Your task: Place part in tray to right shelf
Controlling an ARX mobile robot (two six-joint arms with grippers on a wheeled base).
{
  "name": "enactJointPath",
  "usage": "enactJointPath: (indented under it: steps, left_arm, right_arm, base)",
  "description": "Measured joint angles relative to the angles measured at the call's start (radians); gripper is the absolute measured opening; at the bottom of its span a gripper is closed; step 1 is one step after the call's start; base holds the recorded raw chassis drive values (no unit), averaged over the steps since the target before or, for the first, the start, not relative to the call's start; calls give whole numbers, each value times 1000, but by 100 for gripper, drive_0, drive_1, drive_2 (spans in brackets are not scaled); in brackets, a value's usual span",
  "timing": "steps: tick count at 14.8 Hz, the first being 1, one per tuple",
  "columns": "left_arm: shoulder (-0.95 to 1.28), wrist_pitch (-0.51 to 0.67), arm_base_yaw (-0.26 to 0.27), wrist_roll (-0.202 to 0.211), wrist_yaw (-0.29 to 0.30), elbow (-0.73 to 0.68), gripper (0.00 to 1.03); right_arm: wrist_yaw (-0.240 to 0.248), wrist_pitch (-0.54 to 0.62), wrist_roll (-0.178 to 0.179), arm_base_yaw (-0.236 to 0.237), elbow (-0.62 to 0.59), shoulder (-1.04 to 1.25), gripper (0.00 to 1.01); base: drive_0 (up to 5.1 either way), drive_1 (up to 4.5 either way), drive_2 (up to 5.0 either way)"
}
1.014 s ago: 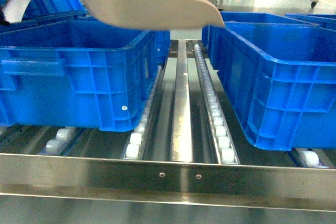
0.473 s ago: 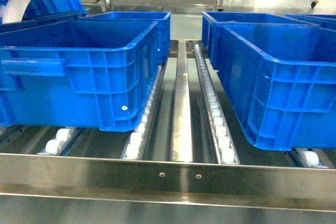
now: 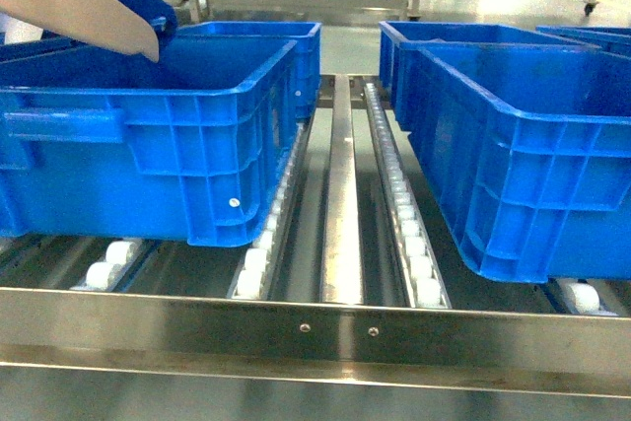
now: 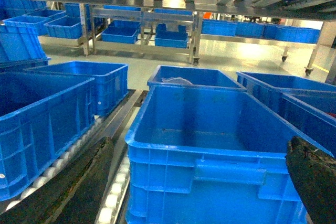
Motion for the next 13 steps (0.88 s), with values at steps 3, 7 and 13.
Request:
enactJointPath:
  steps: [3, 7, 13]
  left_arm:
    - [-28, -43, 2, -24, 35, -11, 12]
    - [-479, 34, 25, -253, 179, -441, 12]
    - [-873, -708, 88, 312, 830, -631, 12]
  right_arm:
    - [0, 0, 0, 0, 0, 0, 98]
    - [0, -1, 0, 0, 0, 0, 98]
    - [-179, -261, 116, -158, -25, -136, 52]
  base:
    - [0, 0, 0]
    - [0, 0, 0]
    - [0, 0, 0]
